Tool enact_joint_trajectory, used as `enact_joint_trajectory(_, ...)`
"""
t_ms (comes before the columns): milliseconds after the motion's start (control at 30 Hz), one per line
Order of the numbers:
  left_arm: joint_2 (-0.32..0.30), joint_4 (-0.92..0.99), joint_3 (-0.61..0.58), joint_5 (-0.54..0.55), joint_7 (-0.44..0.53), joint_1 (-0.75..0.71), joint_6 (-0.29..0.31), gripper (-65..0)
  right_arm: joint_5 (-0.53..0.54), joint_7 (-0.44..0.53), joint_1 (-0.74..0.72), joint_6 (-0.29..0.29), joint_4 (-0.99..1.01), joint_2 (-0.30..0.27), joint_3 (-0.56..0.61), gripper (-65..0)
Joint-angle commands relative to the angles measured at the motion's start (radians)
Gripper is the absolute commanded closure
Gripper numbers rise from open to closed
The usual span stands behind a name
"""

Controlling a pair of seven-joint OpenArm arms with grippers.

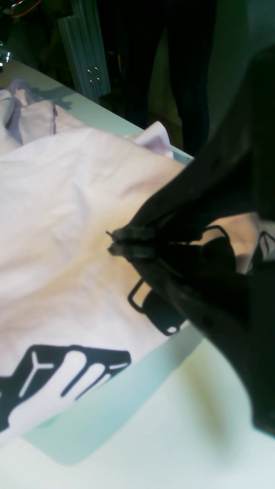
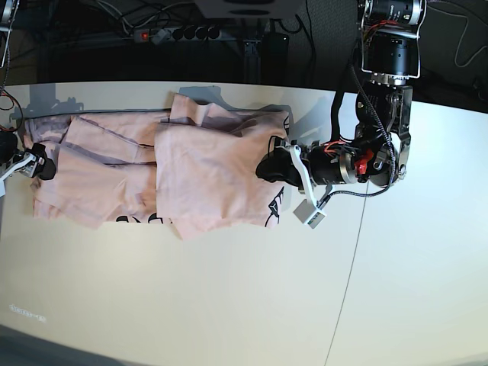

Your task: Fold the T-shirt properly

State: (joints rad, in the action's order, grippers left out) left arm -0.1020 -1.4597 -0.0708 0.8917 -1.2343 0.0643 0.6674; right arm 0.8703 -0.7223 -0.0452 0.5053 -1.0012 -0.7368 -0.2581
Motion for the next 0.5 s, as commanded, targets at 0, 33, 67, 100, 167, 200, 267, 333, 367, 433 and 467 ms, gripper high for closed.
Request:
enact_joint_trajectory(0,-0.001,-0.020,0.002,0.021,0.010,0.019,0.031,0.0,0.000,0.013,-0.016,0.032,-0.006,-0.034,-0.013,-44.7)
enact_joint_trajectory(33,-0.001,-0.020,0.002,0.021,0.010,0.019,0.031,0.0,0.001,0.015,-0.016,0.032,-0.006,-0.038,-0.013,-44.7)
enact_joint_trajectory(67,-0.001,-0.020,0.002,0.021,0.009,0.019,0.031,0.0,0.001,0.016,-0.016,0.032,-0.006,-0.042,-0.013,-44.7)
enact_joint_trajectory(100,-0.001,-0.020,0.002,0.021,0.008,0.019,0.031,0.0,0.001,0.016,-0.016,0.032,-0.006,-0.047,-0.013,-44.7)
enact_joint_trajectory(167,-0.001,-0.020,0.002,0.021,0.007,0.019,0.031,0.0,0.002,0.016,-0.016,0.032,-0.006,-0.055,-0.013,-44.7)
enact_joint_trajectory(200,-0.002,-0.020,0.002,0.020,0.006,0.019,0.031,0.0,0.001,0.019,-0.015,0.032,-0.006,-0.058,-0.013,-44.7)
enact_joint_trajectory(267,-0.007,-0.020,0.002,0.021,0.006,0.019,0.031,0.0,0.000,0.020,-0.016,0.032,-0.006,-0.061,-0.013,-44.7)
enact_joint_trajectory(333,-0.016,-0.020,0.002,0.025,0.007,0.019,0.031,0.0,-0.006,0.019,-0.015,0.032,-0.006,-0.060,-0.013,-44.7)
enact_joint_trajectory(367,-0.018,-0.020,0.002,0.024,0.006,0.019,0.031,0.0,-0.018,0.019,-0.015,0.032,-0.005,-0.058,-0.013,-44.7)
enact_joint_trajectory(433,-0.017,-0.020,0.002,0.025,0.006,0.019,0.031,0.0,-0.029,0.031,-0.015,0.029,0.004,-0.058,-0.013,-44.7)
enact_joint_trajectory(467,-0.017,-0.020,0.002,0.026,0.008,0.019,0.031,0.0,-0.030,0.040,-0.015,0.030,0.014,-0.058,-0.013,-44.7)
